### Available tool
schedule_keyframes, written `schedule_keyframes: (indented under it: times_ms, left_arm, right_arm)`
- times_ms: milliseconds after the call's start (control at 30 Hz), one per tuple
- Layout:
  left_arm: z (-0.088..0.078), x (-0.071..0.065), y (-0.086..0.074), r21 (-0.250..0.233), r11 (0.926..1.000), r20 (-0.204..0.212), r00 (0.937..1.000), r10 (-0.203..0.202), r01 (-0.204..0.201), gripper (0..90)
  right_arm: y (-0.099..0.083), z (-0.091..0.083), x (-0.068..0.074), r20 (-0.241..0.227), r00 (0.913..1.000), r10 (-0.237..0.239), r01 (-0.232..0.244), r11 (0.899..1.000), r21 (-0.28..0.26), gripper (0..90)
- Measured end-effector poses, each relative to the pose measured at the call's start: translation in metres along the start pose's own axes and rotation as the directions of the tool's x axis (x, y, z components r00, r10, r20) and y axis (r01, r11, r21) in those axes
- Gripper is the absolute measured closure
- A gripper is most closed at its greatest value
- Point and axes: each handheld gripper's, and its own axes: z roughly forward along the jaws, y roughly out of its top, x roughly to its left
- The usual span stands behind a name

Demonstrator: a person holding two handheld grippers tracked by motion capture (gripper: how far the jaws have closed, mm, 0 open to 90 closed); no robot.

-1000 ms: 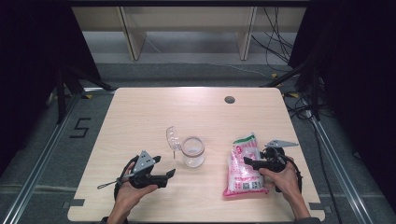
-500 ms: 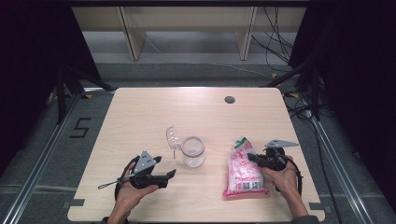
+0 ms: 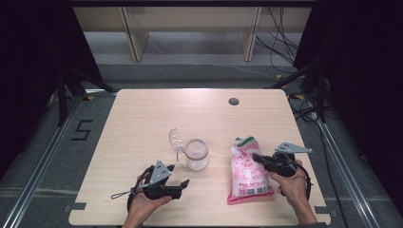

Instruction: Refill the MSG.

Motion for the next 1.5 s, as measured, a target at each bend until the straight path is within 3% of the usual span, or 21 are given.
schedule_keyframes:
  times_ms: [67,100,133,167,200,333,367,400,433,467,600,633,700,733,767,833,1100,1133,1233,1333,1500]
  left_arm:
    - [0.001,-0.007,0.001,-0.013,0.9999,0.01,0.9999,0.004,-0.004,24.4]
    - [0.001,-0.01,0.002,-0.019,0.9998,0.012,0.9999,0.006,-0.006,24.4]
    - [0.0,-0.012,0.003,-0.016,0.9997,0.008,0.9998,0.018,-0.018,24.4]
    - [0.001,-0.016,0.004,-0.024,0.9996,0.018,0.9997,0.015,-0.015,24.4]
    - [0.002,-0.019,0.005,-0.03,0.9994,0.022,0.9996,0.02,-0.019,24.4]
    - [0.008,-0.029,0.006,-0.025,0.999,0.046,0.9982,0.039,-0.038,24.3]
    - [0.01,-0.03,0.006,-0.018,0.9985,0.047,0.9975,0.052,-0.051,24.4]
    - [0.012,-0.033,0.006,-0.021,0.9988,0.054,0.9976,0.044,-0.043,24.4]
    - [0.013,-0.034,0.005,-0.015,0.9988,0.053,0.9975,0.047,-0.047,24.4]
    - [0.014,-0.036,0.005,-0.01,0.9988,0.06,0.997,0.049,-0.048,24.3]
    - [0.02,-0.04,0.006,-0.012,0.998,0.075,0.9952,0.063,-0.062,24.3]
    - [0.022,-0.042,0.005,-0.018,0.9989,0.081,0.9958,0.044,-0.043,24.3]
    - [0.025,-0.045,0.006,-0.021,0.9989,0.092,0.9948,0.045,-0.043,24.3]
    - [0.025,-0.045,0.007,0.002,0.9977,0.082,0.9943,0.068,-0.068,24.4]
    - [0.028,-0.047,0.007,-0.007,0.9984,0.097,0.9936,0.057,-0.056,24.6]
    - [0.032,-0.05,0.009,-0.007,0.9972,0.106,0.9915,0.075,-0.075,25.4]
    - [0.053,-0.066,0.016,0.001,0.9965,0.13,0.988,0.083,-0.084,25.5]
    - [0.056,-0.067,0.018,0.01,0.9953,0.131,0.9869,0.094,-0.097,25.5]
    - [0.063,-0.071,0.021,0.004,0.9953,0.135,0.9862,0.096,-0.097,25.6]
    - [0.071,-0.075,0.025,0.007,0.9947,0.139,0.9852,0.101,-0.103,26.0]
    - [0.082,-0.081,0.028,0.002,0.9941,0.14,0.9843,0.107,-0.108,26.9]
  right_arm:
    - [0.002,-0.006,0.003,-0.014,0.9999,-0.008,0.008,1.0,-0.007,90.0]
    - [0.002,-0.007,0.005,-0.029,0.9994,0.017,-0.017,1.0,-0.015,90.0]
    - [0.003,-0.009,0.004,-0.038,0.9993,-0.008,0.006,1.0,-0.027,90.0]
    - [0.003,-0.012,0.01,-0.044,0.9981,0.044,-0.045,0.999,-0.024,90.0]
    - [0.004,-0.012,0.008,-0.043,0.9991,-0.002,0.0,0.999,-0.051,90.0]
    - [0.01,-0.019,0.018,-0.062,0.998,-0.014,0.008,0.996,-0.094,90.0]
    - [0.011,-0.022,0.021,-0.073,0.9973,0.008,-0.015,0.995,-0.095,90.0]
    - [0.012,-0.022,0.022,-0.074,0.997,-0.022,0.013,0.993,-0.114,90.0]
    - [0.013,-0.026,0.026,-0.066,0.9978,0.004,-0.01,0.995,-0.095,90.0]
    - [0.014,-0.024,0.025,-0.071,0.997,-0.031,0.022,0.992,-0.121,90.0]
    - [0.019,-0.029,0.035,-0.074,0.9972,-0.014,0.004,0.991,-0.133,90.0]
    - [0.021,-0.03,0.034,-0.059,0.9971,-0.049,0.04,0.989,-0.142,90.0]
    - [0.024,-0.033,0.039,-0.069,0.9971,-0.031,0.02,0.987,-0.161,90.0]
    - [0.025,-0.034,0.038,-0.058,0.9963,-0.063,0.053,0.985,-0.167,90.0]
    - [0.026,-0.035,0.04,-0.049,0.9972,-0.057,0.047,0.983,-0.178,90.0]
    - [0.029,-0.037,0.046,-0.021,0.9974,-0.069,0.065,0.984,-0.169,90.0]
    - [0.035,-0.034,0.051,-0.025,0.9943,-0.104,0.098,0.978,-0.186,90.0]
    - [0.035,-0.033,0.054,-0.031,0.9963,-0.08,0.073,0.981,-0.18,90.0]
    - [0.039,-0.032,0.055,-0.024,0.9933,-0.113,0.106,0.977,-0.184,90.0]
    - [0.041,-0.032,0.058,-0.027,0.9948,-0.098,0.092,0.978,-0.186,90.0]
    - [0.048,-0.032,0.059,-0.011,0.9918,-0.127,0.122,0.973,-0.197,90.0]
